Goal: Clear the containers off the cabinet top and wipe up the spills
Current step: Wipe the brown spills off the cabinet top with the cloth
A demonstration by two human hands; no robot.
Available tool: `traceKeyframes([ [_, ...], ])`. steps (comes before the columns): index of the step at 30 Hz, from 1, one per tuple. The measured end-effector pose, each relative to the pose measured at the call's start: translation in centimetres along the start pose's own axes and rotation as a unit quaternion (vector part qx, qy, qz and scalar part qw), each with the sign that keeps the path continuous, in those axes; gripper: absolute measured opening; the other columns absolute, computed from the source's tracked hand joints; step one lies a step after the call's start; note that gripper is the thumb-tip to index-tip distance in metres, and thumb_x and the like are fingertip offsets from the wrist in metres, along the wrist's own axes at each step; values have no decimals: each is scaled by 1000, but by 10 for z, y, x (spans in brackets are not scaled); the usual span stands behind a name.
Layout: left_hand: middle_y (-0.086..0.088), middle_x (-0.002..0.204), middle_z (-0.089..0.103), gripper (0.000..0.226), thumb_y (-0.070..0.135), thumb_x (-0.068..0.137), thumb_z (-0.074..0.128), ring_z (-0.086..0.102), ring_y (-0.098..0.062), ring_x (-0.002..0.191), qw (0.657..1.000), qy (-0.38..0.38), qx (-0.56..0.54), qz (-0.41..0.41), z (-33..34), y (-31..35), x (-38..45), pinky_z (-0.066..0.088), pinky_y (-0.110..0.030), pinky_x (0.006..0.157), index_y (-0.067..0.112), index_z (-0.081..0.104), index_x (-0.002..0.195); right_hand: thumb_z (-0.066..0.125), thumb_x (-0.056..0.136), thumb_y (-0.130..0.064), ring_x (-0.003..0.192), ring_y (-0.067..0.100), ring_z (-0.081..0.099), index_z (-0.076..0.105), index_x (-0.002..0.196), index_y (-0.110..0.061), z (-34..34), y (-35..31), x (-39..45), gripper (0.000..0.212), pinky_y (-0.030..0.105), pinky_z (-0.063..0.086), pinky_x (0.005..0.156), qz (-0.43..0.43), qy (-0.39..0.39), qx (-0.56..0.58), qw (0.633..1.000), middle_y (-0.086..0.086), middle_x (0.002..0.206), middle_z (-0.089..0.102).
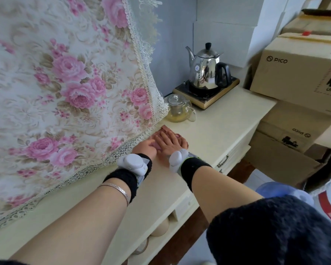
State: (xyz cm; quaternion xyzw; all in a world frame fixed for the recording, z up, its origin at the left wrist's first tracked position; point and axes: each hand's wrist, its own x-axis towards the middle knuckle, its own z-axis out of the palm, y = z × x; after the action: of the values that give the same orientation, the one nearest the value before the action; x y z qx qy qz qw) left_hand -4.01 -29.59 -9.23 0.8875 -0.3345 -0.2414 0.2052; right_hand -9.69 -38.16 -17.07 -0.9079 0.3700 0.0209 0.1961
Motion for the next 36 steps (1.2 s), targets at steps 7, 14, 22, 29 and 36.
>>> traceKeyframes([
  [7, -8, 130, 60, 57, 15, 79, 44, 56, -31, 115, 1000, 12, 14, -5, -6, -7, 33, 44, -37, 102, 31, 49, 134, 25, 98, -58, 149, 14, -5, 12, 150, -44, 10, -11, 42, 56, 49, 1, 116, -18, 59, -8, 998, -19, 160, 3],
  [14, -13, 142, 48, 54, 3, 88, 45, 46, -29, 128, 1000, 18, 17, -10, -5, -8, 48, 35, -33, 104, 15, 43, 140, 35, 97, -49, 149, 19, 1, 19, 150, -38, 10, -19, 61, 56, 51, 1, 114, -41, 105, 4, 994, -12, 159, 13],
  [22, -16, 133, 56, 44, 3, 89, 44, 53, -32, 119, 999, 10, 34, 4, -2, -1, 38, 40, -35, 99, 9, 52, 132, 29, 100, -52, 149, 13, 2, 19, 150, -40, 12, -12, 54, 53, 47, 1, 115, -36, 108, 11, 993, -16, 160, 12],
  [29, -13, 139, 52, 42, 3, 90, 41, 52, -30, 120, 999, 4, 41, 15, 16, 26, 19, 39, -33, 96, 12, 57, 129, 16, 102, -52, 149, 9, -7, 10, 151, -42, -6, 21, 23, 50, 46, 0, 117, -7, 30, -1, 1000, -19, 160, 1],
  [36, -11, 141, 50, 40, 4, 92, 41, 48, -30, 127, 998, -24, 37, 39, 39, 58, 4, 37, -30, 104, 11, 59, 127, 15, 101, -53, 149, 13, -10, 3, 151, -43, -15, 64, -1, 53, 49, -1, 117, 12, 16, 1, 1000, -19, 161, -4],
])
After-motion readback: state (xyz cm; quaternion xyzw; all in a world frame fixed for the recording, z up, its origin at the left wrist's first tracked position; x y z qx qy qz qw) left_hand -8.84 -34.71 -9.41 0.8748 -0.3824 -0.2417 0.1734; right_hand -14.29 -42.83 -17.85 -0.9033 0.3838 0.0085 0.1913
